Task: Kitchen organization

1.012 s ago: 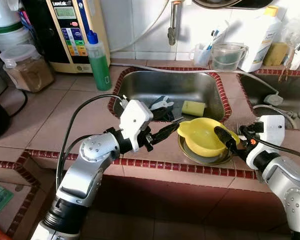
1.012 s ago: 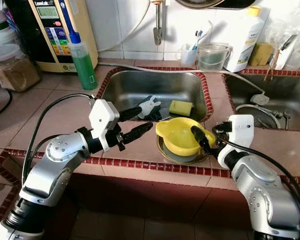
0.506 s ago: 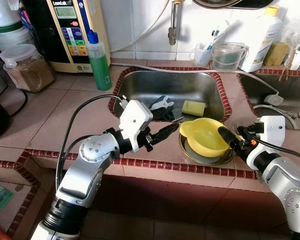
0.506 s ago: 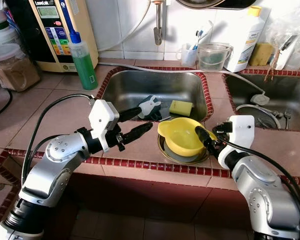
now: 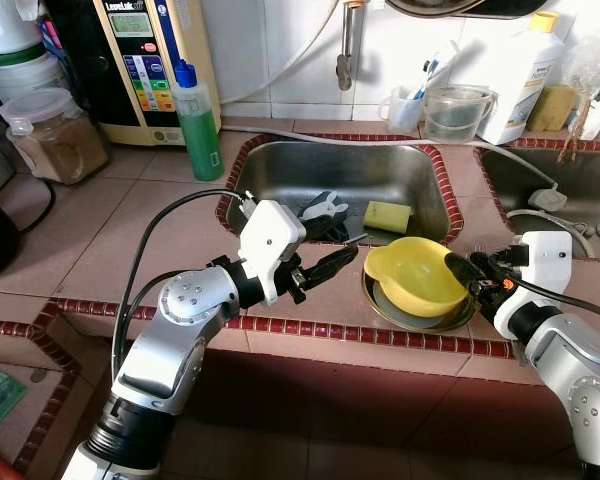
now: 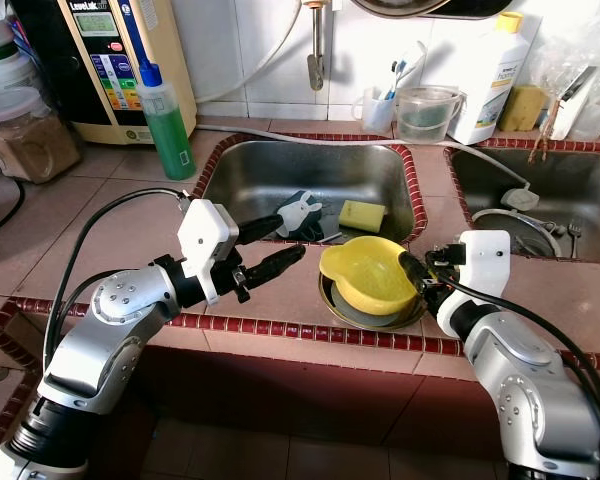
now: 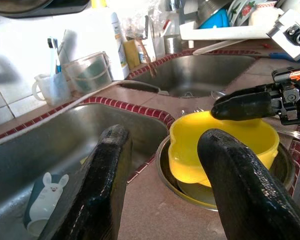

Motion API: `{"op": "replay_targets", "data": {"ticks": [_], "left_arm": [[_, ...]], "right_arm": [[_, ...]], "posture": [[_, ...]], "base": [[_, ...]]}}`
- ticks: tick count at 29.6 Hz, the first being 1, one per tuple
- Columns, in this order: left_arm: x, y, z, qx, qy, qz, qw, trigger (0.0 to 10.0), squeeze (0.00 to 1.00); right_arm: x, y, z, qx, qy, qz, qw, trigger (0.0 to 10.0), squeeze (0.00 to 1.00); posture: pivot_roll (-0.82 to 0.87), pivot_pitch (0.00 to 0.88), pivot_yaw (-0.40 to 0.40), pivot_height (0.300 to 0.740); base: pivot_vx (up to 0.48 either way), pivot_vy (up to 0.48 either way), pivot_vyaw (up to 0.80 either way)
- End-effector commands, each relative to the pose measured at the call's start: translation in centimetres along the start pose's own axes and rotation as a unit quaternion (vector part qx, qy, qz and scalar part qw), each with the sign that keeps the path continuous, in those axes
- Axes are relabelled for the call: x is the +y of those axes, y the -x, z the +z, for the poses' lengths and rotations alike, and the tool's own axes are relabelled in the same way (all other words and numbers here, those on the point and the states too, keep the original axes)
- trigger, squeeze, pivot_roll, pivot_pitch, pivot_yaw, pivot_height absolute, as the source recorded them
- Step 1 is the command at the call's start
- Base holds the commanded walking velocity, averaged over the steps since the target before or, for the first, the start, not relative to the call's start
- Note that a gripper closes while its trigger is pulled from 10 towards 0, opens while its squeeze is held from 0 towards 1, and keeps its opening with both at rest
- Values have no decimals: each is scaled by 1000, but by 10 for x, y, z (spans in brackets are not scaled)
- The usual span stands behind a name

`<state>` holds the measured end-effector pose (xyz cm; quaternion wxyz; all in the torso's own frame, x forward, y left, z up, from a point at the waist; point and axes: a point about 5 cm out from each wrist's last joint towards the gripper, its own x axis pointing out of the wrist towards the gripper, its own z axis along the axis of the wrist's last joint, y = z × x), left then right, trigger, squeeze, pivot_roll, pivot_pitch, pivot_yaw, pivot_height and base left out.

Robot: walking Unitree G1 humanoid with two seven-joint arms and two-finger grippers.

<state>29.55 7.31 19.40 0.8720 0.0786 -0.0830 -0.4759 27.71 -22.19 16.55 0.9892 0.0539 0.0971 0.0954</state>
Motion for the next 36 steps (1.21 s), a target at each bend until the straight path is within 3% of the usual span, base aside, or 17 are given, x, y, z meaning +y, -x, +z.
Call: {"op": "replay_targets", "data": {"ticks": [1, 16, 36], "left_arm": [[0, 0, 6, -6, -9, 0, 1000, 10000, 0], [0, -1, 6, -9, -10, 0, 1000, 10000, 0], [6, 0, 9, -11, -16, 5, 1000, 10000, 0]], "right_arm": [[-2, 1, -3, 6, 2, -4, 1000, 0, 0], [1, -2, 0, -13, -3, 0, 1000, 0, 0], [7, -1, -9, 4, -31, 9, 999, 0, 0]], "posture": [[-214, 63, 43, 703], [-211, 45, 37, 703], [-207, 55, 38, 703]], "base": [[0, 0, 0], [0, 0, 0], [0, 0, 0]]}}
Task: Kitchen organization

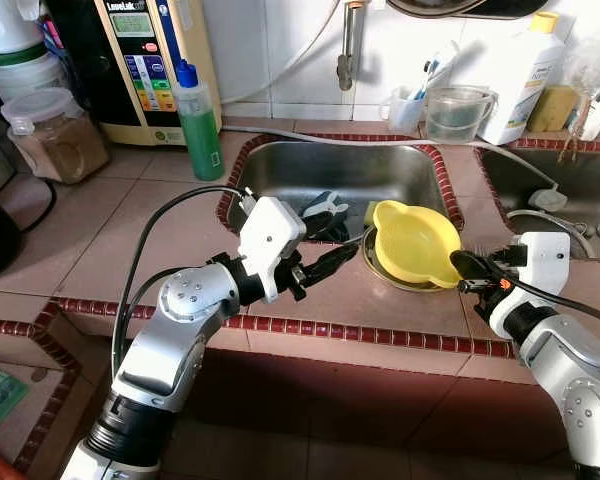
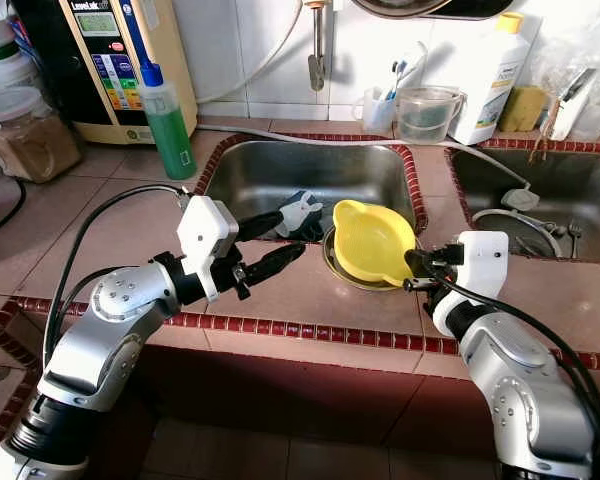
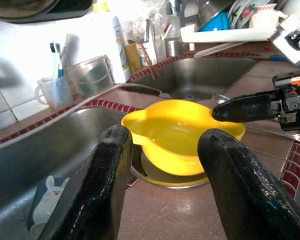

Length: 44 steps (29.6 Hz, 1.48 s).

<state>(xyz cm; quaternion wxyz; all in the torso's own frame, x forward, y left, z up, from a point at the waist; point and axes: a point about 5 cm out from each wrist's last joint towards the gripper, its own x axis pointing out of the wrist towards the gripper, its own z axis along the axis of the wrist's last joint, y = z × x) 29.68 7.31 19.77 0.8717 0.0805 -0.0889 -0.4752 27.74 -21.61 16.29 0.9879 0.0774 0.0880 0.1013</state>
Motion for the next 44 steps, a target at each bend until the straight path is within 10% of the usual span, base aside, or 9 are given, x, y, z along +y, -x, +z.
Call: {"op": "replay_targets", "data": {"ticks": [1, 2, 33, 44], "left_arm": [[5, 1, 6, -7, -12, 5, 1000, 10000, 0], [5, 1, 7, -8, -13, 6, 1000, 10000, 0], [13, -6, 9, -12, -20, -7, 1000, 10000, 0], [15, -6, 7, -11, -15, -10, 1000, 10000, 0]], "right_arm": [[2, 2, -7, 15, -9, -1, 1000, 3059, 0], [4, 2, -8, 15, -11, -1, 1000, 10000, 0], [34, 45, -26, -2, -54, -14, 998, 10000, 0], [36, 44, 6, -123, -67, -8, 990, 10000, 0]], "posture": [[-207, 57, 38, 703], [-207, 56, 38, 703], [-253, 57, 81, 703], [-250, 50, 93, 703]], "base": [[0, 0, 0], [0, 0, 0], [0, 0, 0], [0, 0, 0]]}}
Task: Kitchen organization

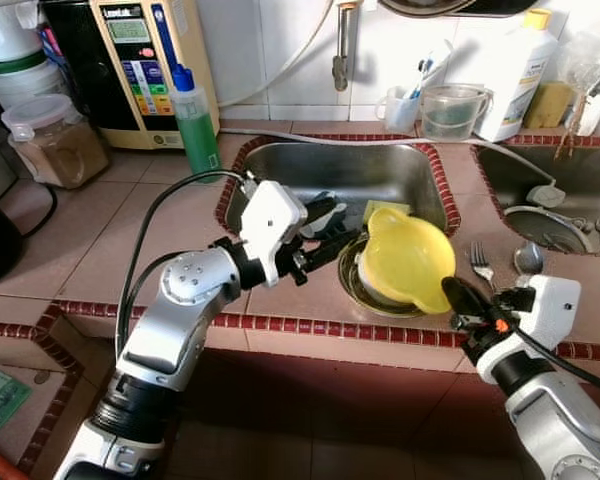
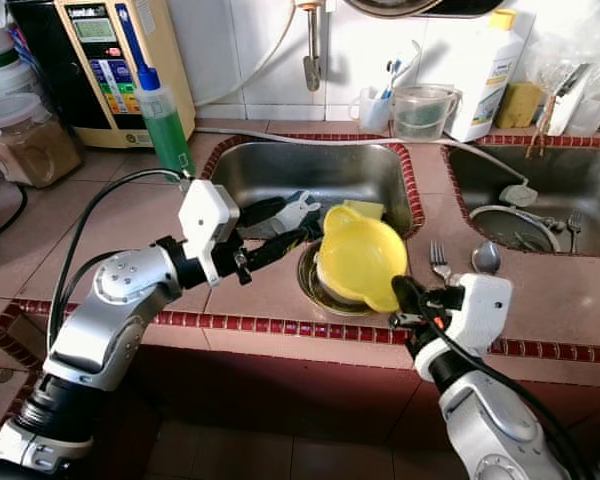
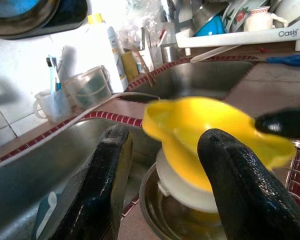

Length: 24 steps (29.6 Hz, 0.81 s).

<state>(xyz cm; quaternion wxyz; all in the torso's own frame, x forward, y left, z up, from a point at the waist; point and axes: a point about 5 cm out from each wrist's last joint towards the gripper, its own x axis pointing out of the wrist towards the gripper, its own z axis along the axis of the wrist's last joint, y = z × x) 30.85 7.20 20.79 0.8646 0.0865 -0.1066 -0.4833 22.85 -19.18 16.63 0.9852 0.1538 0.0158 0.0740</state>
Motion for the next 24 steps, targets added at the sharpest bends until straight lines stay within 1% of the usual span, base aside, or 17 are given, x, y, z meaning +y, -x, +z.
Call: {"op": "replay_targets", "data": {"ticks": [1, 2, 3, 10, 13, 24], "left_arm": [[3, 2, -1, 3, -1, 0, 1000, 10000, 0], [3, 2, -1, 3, -1, 0, 1000, 10000, 0], [4, 2, -2, 4, -1, 2, 1000, 10000, 0], [5, 3, -5, 5, 11, 8, 1000, 10000, 0], [6, 3, -6, 4, 17, 10, 1000, 10000, 0], [7, 2, -8, 9, 20, -2, 1000, 10000, 0]], "right_arm": [[4, -1, 19, -56, 5, 7, 998, 10000, 0], [4, -1, 19, -56, 5, 7, 998, 10000, 0], [1, -4, 25, -73, -1, 2, 997, 10000, 0], [-5, -11, 42, -129, 14, -24, 991, 10000, 0], [-8, -12, 41, -131, 13, -38, 991, 10000, 0], [-9, -13, 34, -127, 21, -39, 991, 10000, 0]], "posture": [[-249, 47, 93, 703], [-249, 47, 93, 703], [-248, 45, 91, 703], [-245, 34, 88, 703], [-243, 29, 85, 703], [-247, 17, 87, 703]], "base": [[0, 0, 0], [0, 0, 0], [0, 0, 0], [0, 0, 0], [0, 0, 0], [0, 0, 0]]}}
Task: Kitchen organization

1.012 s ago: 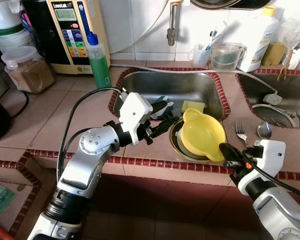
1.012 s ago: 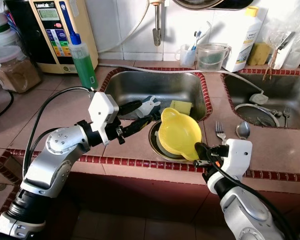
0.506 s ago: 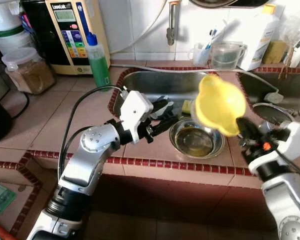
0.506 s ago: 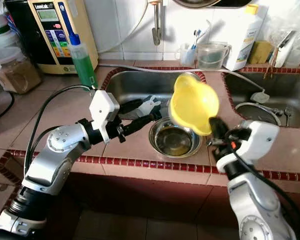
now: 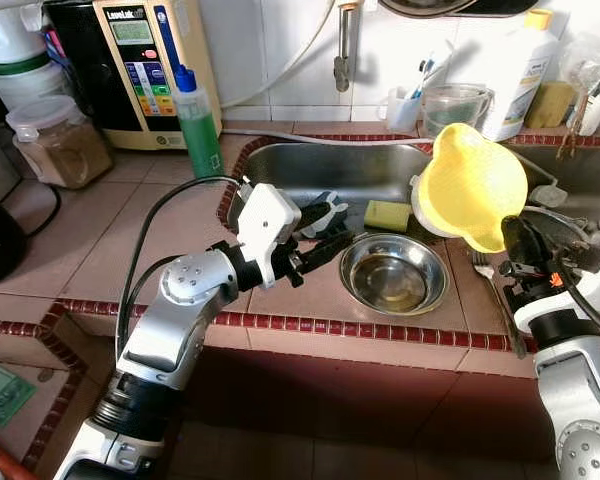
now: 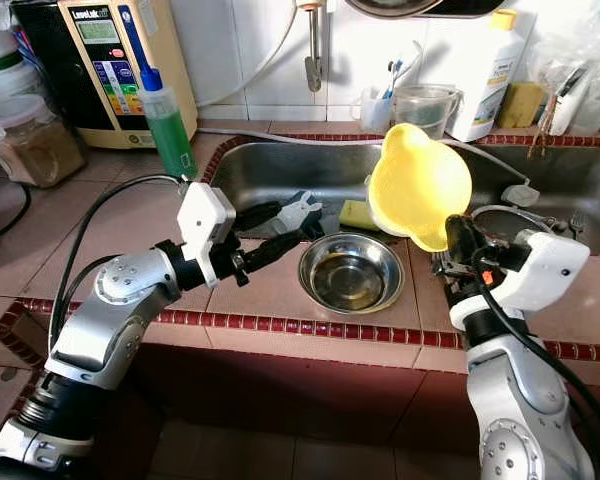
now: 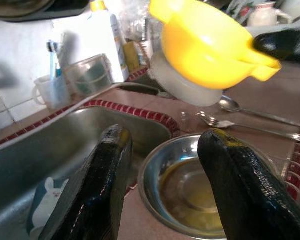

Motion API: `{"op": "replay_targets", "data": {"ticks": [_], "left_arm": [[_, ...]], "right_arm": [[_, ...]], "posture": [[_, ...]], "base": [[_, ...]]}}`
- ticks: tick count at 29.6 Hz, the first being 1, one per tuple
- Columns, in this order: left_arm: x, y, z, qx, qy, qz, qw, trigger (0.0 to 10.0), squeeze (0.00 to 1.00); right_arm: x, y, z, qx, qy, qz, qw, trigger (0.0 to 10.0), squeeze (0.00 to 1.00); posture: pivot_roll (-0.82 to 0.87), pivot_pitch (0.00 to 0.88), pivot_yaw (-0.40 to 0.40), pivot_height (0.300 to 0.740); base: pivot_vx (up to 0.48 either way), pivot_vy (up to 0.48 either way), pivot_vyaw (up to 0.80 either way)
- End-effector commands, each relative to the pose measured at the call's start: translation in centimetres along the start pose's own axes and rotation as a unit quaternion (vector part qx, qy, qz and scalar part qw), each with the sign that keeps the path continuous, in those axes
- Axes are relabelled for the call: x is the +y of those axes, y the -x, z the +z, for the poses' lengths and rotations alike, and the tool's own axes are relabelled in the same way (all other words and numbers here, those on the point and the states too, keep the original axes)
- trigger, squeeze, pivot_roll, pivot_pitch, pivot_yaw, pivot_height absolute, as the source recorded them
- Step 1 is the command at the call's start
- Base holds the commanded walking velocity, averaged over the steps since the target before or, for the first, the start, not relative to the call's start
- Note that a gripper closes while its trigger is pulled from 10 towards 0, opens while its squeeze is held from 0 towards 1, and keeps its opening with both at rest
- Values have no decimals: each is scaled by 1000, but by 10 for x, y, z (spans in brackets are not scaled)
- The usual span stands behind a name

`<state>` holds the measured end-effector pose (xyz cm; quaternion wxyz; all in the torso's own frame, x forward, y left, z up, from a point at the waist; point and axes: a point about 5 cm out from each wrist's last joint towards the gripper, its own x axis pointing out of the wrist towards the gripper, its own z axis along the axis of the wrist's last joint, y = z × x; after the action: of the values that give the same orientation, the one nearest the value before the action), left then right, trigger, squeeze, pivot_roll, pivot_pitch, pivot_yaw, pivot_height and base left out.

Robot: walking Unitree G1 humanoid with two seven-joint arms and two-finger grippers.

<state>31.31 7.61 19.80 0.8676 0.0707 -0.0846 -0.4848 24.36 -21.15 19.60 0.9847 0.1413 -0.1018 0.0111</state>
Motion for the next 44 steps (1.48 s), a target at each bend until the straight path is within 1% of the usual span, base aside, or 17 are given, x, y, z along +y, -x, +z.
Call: {"op": "replay_targets", "data": {"ticks": [1, 29, 44], "left_arm": [[3, 0, 3, -2, -5, -1, 1000, 10000, 0], [2, -2, 4, -2, -5, -15, 1000, 10000, 0], [4, -3, 6, -3, -10, -16, 1000, 10000, 0]], "right_arm": [[2, -1, -1, -4, -4, 3, 1000, 10000, 0], [0, 3, -3, -4, -4, -1, 1000, 10000, 0], [2, 3, -4, -3, -7, -1, 1000, 10000, 0]], "posture": [[-247, 17, 87, 703], [-255, 24, 95, 703], [-253, 30, 98, 703]], "base": [[0, 0, 0], [0, 0, 0], [281, 0, 0]]}}
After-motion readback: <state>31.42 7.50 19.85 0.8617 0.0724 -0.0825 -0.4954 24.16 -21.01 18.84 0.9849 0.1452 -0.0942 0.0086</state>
